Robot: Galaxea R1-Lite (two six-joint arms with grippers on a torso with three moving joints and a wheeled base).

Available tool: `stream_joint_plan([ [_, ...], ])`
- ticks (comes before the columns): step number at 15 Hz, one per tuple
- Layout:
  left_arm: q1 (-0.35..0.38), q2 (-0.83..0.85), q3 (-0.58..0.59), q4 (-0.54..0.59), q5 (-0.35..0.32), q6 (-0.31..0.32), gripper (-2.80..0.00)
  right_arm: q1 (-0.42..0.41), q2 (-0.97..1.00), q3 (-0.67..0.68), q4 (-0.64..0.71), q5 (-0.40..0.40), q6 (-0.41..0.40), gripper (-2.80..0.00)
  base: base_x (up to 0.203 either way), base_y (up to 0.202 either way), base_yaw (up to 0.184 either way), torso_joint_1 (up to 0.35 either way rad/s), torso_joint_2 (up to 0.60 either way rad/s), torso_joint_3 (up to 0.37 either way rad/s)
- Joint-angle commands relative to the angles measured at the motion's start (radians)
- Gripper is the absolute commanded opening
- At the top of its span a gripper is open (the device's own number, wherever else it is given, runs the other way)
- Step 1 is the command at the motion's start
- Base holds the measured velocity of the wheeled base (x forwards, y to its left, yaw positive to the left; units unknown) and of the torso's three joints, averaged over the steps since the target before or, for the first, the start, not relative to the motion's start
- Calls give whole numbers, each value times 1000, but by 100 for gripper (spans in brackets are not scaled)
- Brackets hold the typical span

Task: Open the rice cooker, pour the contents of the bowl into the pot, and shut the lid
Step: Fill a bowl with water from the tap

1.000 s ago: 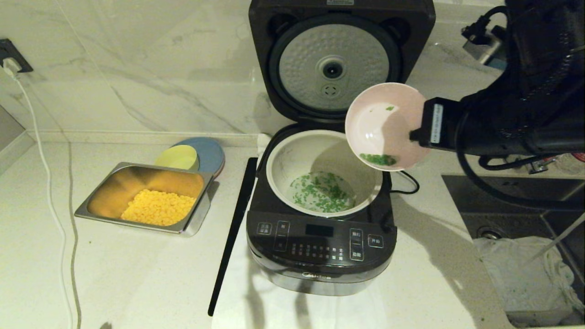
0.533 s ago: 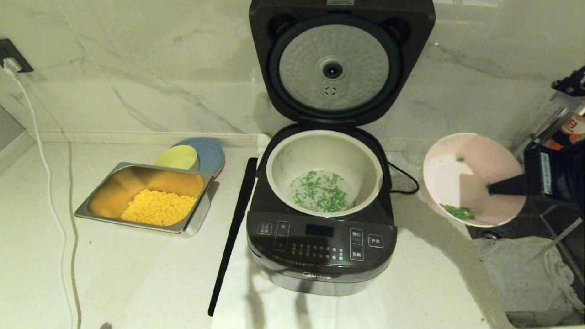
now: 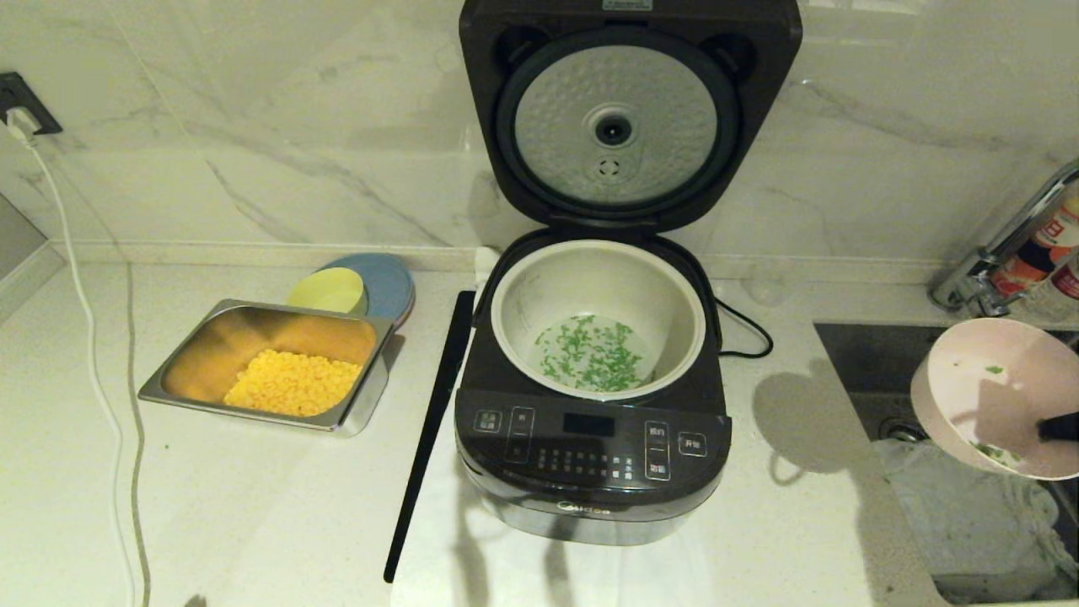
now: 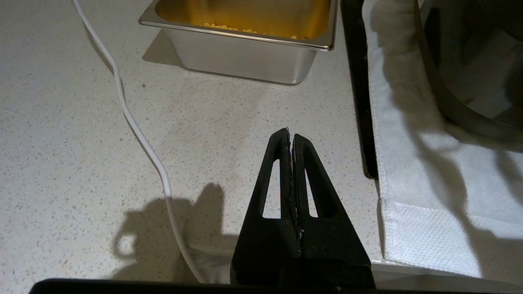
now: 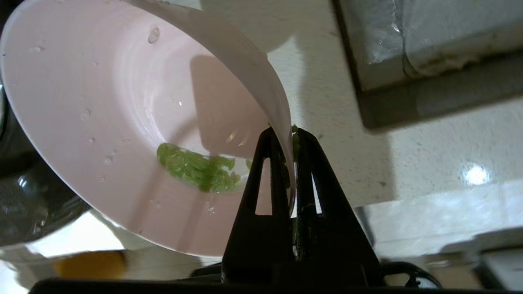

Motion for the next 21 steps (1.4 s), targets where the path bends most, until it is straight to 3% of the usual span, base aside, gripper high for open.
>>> stream_joint_plan([
  [1, 0, 0, 9, -1, 0, 0, -280, -118, 45, 13, -2, 32, -11, -280, 0, 0, 0, 0, 0, 0],
  [11, 0, 0, 9, -1, 0, 0, -280, -412, 330, -7, -146, 189, -13, -280, 0, 0, 0, 0, 0, 0],
  [18, 0, 0, 9, -1, 0, 0, -280, -750, 629, -84, -219, 327, -59, -280, 0, 0, 0, 0, 0, 0],
  [21, 0, 0, 9, -1, 0, 0, -280, -851, 747, -158, -215, 364, -88, -280, 0, 0, 0, 0, 0, 0],
])
